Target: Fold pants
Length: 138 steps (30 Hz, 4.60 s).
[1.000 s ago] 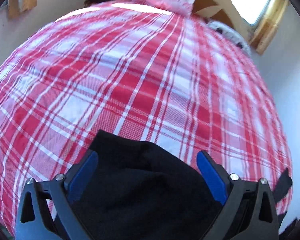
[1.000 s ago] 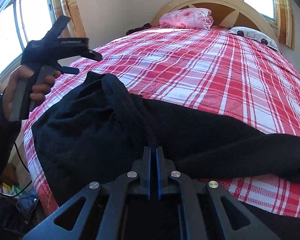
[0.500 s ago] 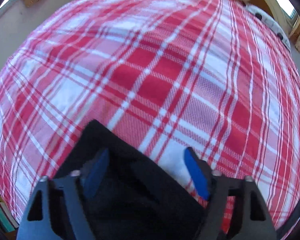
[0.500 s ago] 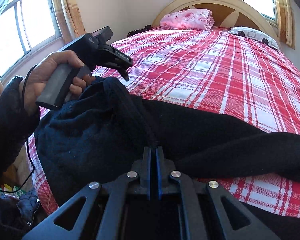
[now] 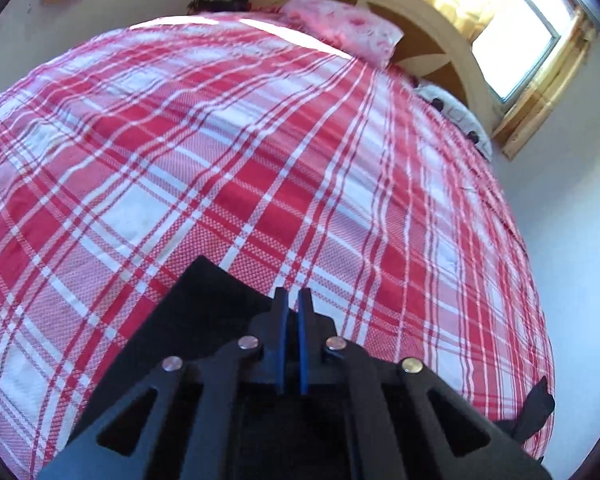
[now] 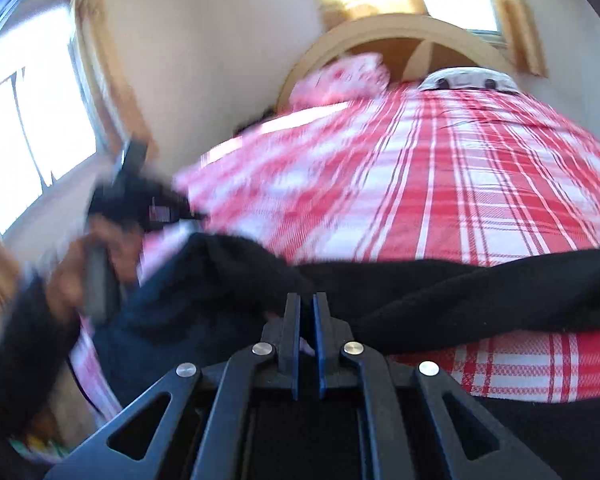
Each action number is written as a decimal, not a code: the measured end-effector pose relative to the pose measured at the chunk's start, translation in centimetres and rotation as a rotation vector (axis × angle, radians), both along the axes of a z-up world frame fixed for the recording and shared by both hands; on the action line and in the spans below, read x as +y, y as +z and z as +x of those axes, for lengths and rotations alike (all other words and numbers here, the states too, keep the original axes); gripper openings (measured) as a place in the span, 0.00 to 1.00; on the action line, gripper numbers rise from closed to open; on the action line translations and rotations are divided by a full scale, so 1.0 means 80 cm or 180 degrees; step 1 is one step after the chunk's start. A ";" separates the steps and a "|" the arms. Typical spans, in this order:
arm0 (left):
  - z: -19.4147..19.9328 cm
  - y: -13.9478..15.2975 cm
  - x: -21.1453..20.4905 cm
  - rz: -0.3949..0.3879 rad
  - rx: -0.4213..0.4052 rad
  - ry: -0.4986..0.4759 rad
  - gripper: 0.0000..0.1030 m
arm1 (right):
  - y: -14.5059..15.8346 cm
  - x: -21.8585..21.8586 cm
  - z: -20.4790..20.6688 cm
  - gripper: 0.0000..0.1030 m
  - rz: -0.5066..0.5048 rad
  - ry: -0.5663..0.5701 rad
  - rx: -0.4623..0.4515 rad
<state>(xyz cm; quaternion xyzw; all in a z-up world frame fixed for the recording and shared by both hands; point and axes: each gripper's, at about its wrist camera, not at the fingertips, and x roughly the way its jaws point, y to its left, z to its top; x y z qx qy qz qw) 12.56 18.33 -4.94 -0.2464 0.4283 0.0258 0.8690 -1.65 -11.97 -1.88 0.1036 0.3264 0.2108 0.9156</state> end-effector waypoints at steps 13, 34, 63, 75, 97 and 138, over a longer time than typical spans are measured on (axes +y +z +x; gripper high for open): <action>-0.021 -0.017 0.011 0.0207 0.0149 -0.0346 0.08 | 0.027 0.064 0.108 0.69 0.0526 0.0519 0.0407; -0.034 0.002 0.055 -0.0450 0.0149 -0.0484 0.87 | -0.022 0.277 0.052 0.08 -0.1594 0.1690 -0.0563; -0.100 0.016 0.052 -0.0647 -0.0264 -0.0508 0.09 | -0.032 0.289 -0.102 0.45 -0.2795 0.0808 -0.2000; -0.221 0.058 0.080 -0.0975 -0.1343 -0.0198 0.09 | 0.032 -0.029 -0.071 0.74 0.0486 -0.1058 0.0203; -0.226 0.021 0.120 -0.1185 -0.0983 -0.0027 0.09 | -0.014 -0.039 0.034 0.07 0.0883 -0.1067 0.1283; -0.301 -0.008 0.087 0.0323 -0.0674 -0.0333 0.23 | 0.003 0.081 0.017 0.52 -0.0124 0.0466 0.0628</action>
